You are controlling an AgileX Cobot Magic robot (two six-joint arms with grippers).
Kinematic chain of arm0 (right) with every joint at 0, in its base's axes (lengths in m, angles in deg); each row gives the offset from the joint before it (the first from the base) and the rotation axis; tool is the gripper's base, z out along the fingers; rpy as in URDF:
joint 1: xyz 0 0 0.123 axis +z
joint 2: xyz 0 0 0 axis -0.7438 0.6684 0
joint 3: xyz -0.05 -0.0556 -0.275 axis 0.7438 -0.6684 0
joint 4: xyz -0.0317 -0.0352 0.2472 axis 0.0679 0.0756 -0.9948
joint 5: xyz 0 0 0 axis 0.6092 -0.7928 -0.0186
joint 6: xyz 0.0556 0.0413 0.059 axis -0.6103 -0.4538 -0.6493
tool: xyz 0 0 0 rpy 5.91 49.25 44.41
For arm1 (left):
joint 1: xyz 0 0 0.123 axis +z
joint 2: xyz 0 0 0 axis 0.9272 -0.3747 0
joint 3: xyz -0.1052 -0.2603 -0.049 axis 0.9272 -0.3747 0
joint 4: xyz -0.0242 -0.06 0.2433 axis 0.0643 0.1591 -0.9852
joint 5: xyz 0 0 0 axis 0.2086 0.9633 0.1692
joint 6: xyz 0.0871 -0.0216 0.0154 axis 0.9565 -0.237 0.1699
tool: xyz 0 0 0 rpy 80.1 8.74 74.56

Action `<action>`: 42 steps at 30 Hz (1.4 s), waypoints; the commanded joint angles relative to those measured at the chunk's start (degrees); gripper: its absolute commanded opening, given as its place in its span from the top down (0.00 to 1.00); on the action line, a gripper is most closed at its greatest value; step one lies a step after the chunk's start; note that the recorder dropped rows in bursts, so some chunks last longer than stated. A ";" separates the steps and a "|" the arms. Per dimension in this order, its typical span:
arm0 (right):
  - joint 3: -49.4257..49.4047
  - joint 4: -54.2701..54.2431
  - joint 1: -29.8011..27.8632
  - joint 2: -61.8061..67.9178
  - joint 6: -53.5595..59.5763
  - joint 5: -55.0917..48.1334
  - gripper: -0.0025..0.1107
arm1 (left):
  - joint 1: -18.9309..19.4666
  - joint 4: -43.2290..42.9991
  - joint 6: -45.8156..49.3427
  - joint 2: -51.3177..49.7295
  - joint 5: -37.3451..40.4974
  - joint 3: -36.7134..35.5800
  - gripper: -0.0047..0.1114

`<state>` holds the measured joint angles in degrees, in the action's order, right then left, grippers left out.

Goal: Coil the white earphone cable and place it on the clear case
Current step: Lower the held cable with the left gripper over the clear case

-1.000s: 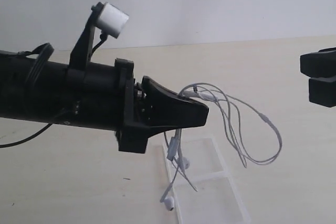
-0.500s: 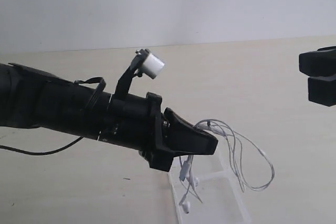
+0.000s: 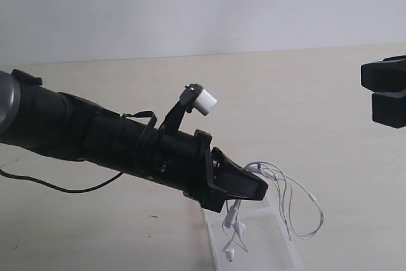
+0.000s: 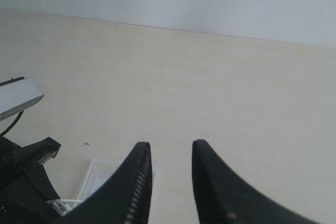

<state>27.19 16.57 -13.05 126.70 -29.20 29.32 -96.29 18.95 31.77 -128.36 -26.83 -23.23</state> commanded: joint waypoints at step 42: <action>-0.34 -0.28 -0.34 0.14 -0.16 0.67 0.74 | -0.32 -4.63 -11.74 -2.66 -8.61 0.21 0.96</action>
<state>27.19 16.13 -13.05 126.70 -29.20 29.32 -96.29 14.18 20.96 -131.09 -35.25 -23.23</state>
